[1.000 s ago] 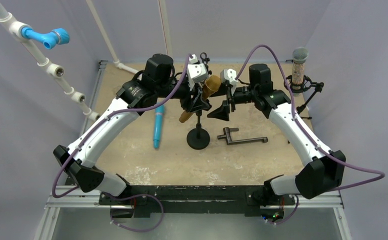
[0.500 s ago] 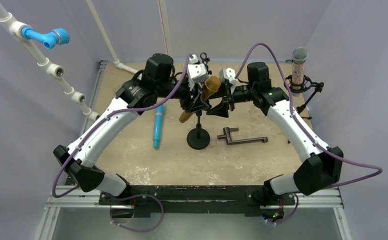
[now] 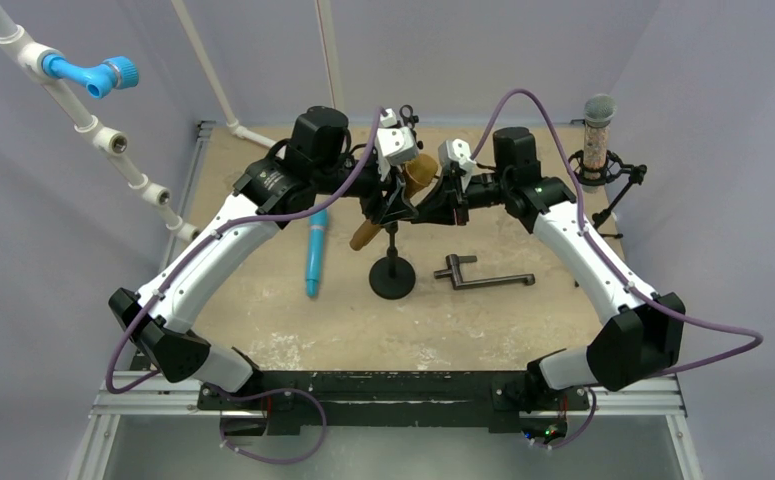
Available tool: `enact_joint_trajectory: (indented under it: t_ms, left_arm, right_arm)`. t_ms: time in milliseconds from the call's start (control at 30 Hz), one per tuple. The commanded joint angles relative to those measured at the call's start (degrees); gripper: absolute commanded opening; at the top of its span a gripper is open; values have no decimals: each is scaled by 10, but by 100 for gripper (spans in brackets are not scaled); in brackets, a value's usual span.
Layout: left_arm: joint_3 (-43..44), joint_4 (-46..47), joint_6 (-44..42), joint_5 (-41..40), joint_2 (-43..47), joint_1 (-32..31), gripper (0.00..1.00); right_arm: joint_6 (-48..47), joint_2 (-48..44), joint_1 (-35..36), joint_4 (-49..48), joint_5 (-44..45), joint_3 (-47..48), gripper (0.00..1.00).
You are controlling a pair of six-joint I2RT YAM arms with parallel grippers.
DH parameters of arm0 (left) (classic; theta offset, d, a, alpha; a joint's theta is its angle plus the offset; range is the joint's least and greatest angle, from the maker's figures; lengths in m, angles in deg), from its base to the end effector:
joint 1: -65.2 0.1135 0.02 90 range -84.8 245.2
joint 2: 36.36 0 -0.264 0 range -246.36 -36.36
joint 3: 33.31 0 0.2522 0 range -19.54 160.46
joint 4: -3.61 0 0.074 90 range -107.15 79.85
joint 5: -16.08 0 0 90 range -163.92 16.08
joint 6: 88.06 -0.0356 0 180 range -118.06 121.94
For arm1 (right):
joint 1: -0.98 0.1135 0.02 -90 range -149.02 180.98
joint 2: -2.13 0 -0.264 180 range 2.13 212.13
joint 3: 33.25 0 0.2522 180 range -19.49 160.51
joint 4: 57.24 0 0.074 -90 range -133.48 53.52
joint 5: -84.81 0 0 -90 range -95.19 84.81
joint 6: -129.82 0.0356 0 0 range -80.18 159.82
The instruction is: Remove the microphone from the stand
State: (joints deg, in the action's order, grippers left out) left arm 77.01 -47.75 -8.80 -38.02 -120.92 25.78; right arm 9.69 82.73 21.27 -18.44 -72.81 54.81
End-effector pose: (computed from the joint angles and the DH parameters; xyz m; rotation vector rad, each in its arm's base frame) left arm 0.2300 -0.2161 0.4415 1.2244 1.6481 -0.9452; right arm 0.2716 0.1355 0.3612 -1.3744 1.3352 1.1102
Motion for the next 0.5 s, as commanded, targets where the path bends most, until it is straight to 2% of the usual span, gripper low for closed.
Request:
enact_joint_trajectory:
  t_ms: [0, 100, 333, 467]
  left_arm:
    - [18, 8, -12, 5, 6, -1, 51]
    - [14, 8, -12, 2, 8, -2, 50]
    - [8, 11, -13, 2, 13, -1, 48]
    - [8, 11, -18, 3, 14, -1, 45]
  right_arm:
    - [14, -29, 0, -50, -7, -29, 0]
    - [45, -39, 0, -85, 4, -45, 0]
    - [48, -43, -1, -74, 21, -40, 2]
    - [45, -45, 0, -63, 40, -36, 39]
